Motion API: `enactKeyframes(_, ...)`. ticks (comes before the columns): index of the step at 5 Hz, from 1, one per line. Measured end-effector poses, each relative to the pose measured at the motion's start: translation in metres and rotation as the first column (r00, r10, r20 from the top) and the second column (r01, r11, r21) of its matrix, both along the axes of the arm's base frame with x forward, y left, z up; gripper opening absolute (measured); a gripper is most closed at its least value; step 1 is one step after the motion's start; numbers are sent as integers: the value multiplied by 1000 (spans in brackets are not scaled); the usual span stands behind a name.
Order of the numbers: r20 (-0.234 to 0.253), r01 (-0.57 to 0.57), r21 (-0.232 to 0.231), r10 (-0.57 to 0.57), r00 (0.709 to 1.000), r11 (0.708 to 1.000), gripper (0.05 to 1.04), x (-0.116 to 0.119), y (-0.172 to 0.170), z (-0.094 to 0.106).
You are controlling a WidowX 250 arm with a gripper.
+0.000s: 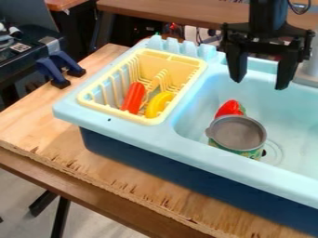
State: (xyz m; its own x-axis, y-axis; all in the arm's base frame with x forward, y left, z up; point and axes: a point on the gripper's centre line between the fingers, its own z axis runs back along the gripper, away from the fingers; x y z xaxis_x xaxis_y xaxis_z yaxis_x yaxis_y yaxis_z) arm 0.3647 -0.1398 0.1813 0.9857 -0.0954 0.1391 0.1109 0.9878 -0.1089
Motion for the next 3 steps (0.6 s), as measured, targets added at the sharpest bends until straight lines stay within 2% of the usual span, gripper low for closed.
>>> enactKeyframes(1,-46,-1,16,2,999,1000,1007,0,1,-18)
enactKeyframes(2,-22,-18,29,19,1000,999,1007,6,8,-31)
enactKeyframes(3,-39,-63,44,64,997,997,1007,11,19,-40)
